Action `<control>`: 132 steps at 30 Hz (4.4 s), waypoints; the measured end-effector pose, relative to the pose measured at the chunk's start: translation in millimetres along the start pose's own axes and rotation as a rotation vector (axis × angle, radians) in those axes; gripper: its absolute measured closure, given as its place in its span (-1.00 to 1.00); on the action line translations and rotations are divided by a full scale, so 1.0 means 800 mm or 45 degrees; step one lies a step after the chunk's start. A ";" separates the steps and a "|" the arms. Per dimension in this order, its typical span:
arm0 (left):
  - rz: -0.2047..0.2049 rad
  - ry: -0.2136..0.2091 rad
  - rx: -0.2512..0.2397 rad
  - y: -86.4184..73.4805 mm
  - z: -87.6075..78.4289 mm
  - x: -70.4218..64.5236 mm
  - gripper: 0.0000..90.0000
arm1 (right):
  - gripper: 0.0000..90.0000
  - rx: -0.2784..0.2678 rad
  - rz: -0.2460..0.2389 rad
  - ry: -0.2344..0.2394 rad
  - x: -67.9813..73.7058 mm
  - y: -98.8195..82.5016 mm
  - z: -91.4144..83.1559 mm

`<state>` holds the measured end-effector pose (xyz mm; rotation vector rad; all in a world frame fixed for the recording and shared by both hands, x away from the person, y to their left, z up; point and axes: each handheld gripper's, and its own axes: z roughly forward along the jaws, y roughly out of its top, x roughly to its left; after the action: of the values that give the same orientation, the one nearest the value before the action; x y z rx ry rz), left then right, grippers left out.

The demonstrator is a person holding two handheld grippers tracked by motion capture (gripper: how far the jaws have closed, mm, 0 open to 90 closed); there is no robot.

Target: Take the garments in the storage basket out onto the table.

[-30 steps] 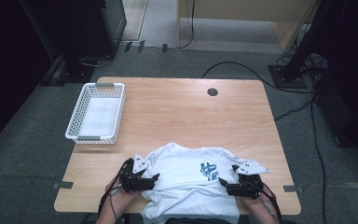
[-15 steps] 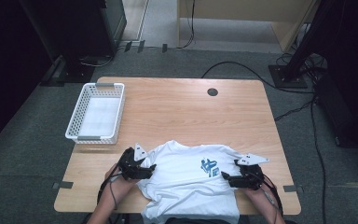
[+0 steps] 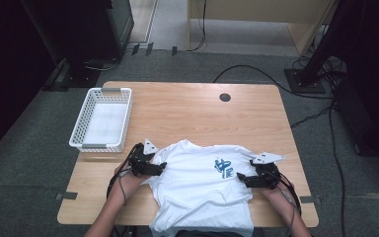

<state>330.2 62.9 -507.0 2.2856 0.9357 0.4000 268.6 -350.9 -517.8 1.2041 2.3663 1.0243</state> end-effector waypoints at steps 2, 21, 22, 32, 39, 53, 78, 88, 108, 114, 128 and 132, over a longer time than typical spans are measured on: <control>0.001 -0.004 -0.004 0.003 0.003 0.005 -0.42 | -0.46 0.011 -0.010 -0.009 -0.005 0.003 0.002; -0.107 0.075 -0.012 0.003 0.005 0.047 -0.42 | -0.50 0.001 0.025 -0.079 -0.054 0.012 0.010; -0.112 0.072 -0.013 0.003 0.006 0.049 -0.42 | -0.50 0.001 0.029 -0.077 -0.055 0.012 0.010; -0.137 0.159 -0.039 0.013 0.009 0.054 -0.42 | -0.50 -0.018 0.035 -0.087 -0.062 0.013 0.013; -0.178 0.080 -0.082 0.017 -0.004 0.051 -0.42 | -0.50 -0.011 0.037 -0.093 -0.058 0.014 0.012; -0.110 -0.012 -0.047 -0.003 -0.005 0.013 -0.51 | -0.51 -0.030 0.003 -0.031 -0.023 0.012 0.007; -0.144 0.089 -0.040 -0.003 0.004 0.056 -0.51 | -0.50 -0.041 0.045 -0.098 -0.059 -0.001 0.002; -0.195 0.133 -0.055 0.009 0.003 0.061 -0.51 | -0.50 -0.029 0.057 -0.106 -0.065 0.004 0.005; -0.178 0.007 -0.146 0.036 -0.003 0.018 -0.51 | -0.50 -0.035 0.076 -0.097 -0.056 0.019 0.003; -0.118 -0.035 -0.127 0.031 0.003 -0.006 -0.51 | -0.50 -0.042 0.065 -0.089 -0.051 0.015 0.011; -0.061 -0.172 -0.078 0.021 0.016 -0.029 -0.43 | -0.50 -0.023 0.057 -0.079 -0.052 0.021 0.020; -0.044 -0.165 -0.063 0.017 0.019 -0.027 -0.43 | -0.51 -0.035 0.055 -0.084 -0.052 0.018 0.020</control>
<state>330.0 33.4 -510.7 2.2187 0.8890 0.2542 311.0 -370.9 -520.8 1.2647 2.2785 1.0116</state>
